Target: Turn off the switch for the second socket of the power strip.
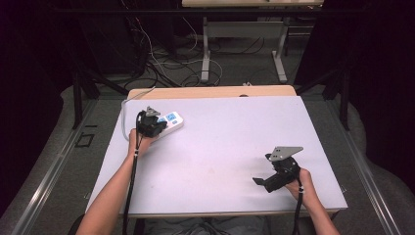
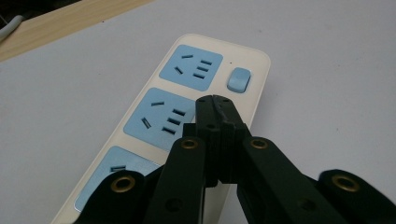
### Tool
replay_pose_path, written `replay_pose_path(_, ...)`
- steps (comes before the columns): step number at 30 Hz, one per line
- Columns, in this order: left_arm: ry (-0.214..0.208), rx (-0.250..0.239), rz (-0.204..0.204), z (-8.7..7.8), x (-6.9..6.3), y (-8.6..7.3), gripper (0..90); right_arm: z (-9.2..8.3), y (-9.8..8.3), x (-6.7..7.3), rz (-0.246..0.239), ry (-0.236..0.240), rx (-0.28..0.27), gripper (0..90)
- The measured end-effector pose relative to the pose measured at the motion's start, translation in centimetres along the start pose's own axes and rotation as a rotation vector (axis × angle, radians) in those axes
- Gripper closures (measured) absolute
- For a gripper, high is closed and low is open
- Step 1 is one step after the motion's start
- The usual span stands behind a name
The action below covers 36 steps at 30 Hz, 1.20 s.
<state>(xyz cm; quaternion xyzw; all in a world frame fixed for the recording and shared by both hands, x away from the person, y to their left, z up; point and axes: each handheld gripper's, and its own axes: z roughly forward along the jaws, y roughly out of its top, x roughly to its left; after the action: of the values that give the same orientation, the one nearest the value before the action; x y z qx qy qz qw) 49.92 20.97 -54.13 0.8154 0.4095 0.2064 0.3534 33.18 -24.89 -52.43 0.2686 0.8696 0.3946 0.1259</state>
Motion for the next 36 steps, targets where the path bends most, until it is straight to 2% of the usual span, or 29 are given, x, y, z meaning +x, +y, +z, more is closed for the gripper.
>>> replay_pose_path(6,0.009,0.004,0.005,-0.02,-0.06,0.02,90.0,0.06,-0.02,0.05,-0.002,-0.003,-0.006,0.0)
replay_pose_path(18,0.000,0.005,0.001,-0.03,0.02,0.02,90.0,0.04,-0.02,0.05,-0.001,-0.002,-0.003,0.0)
replay_pose_path(21,0.001,0.002,-0.011,-0.02,0.01,-0.01,90.0,0.05,-0.03,0.05,-0.001,-0.004,-0.006,0.0)
replay_pose_path(36,0.005,0.007,0.001,-0.04,-0.01,0.04,90.0,0.06,0.00,0.00,-0.012,-0.004,-0.003,0.0)
